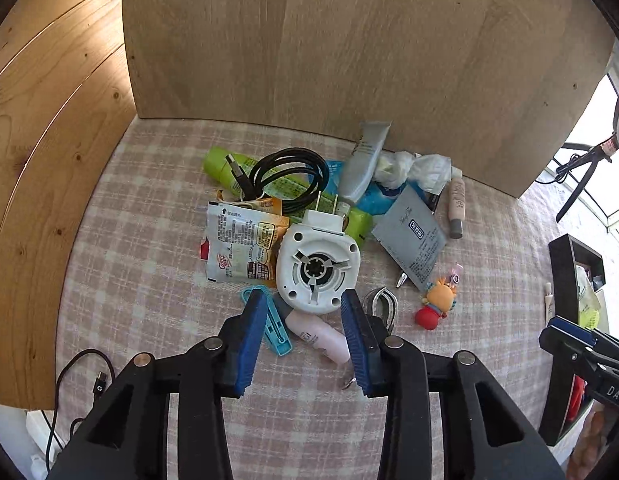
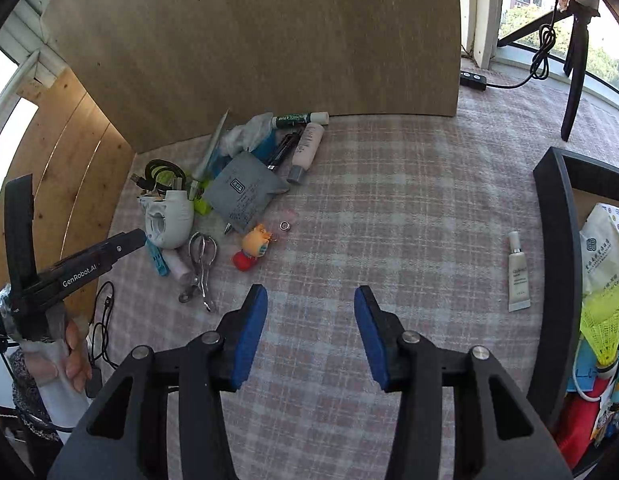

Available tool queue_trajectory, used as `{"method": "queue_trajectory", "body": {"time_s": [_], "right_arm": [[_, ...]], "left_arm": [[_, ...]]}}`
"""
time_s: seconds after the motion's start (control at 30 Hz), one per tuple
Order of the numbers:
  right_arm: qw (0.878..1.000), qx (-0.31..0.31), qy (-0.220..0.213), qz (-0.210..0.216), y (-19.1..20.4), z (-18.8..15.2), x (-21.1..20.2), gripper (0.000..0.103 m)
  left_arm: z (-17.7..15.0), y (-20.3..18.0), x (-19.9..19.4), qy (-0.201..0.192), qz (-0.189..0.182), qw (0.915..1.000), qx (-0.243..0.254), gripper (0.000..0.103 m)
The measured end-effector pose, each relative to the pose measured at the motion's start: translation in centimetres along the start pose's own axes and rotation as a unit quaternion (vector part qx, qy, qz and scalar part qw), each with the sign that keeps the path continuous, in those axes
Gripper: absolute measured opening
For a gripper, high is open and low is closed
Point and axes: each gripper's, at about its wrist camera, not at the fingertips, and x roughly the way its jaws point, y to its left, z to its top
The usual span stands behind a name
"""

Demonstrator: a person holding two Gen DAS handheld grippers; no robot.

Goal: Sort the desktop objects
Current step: 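Grasp the white round device with the left gripper while the right gripper grasps the orange toy figure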

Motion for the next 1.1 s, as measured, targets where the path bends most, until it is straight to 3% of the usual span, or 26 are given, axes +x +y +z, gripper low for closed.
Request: {"method": "queue_trajectory", "body": {"time_s": [0.2, 0.67, 0.9, 1.1], "right_arm": [[1.000, 0.002, 0.022, -0.002, 2.6, 1.3, 3.8, 0.044], [0.998, 0.026, 0.052, -0.012, 4.0, 2.9, 9.0, 0.044], [0.997, 0.019, 0.071, -0.024, 5.8, 3.1, 11.6, 0.034], [0.997, 0.001, 0.063, -0.036, 6.4, 2.6, 11.9, 0.026]], "left_arm": [[0.9, 0.6, 1.9, 0.010, 0.002, 0.9999, -0.001, 0.034], [1.5, -0.5, 4.8, 0.020, 0.011, 0.9997, 0.007, 0.026], [1.3, -1.3, 4.9, 0.018, 0.011, 0.9997, 0.009, 0.023], [0.9, -2.1, 4.9, 0.006, 0.020, 0.9997, 0.012, 0.021]]}}
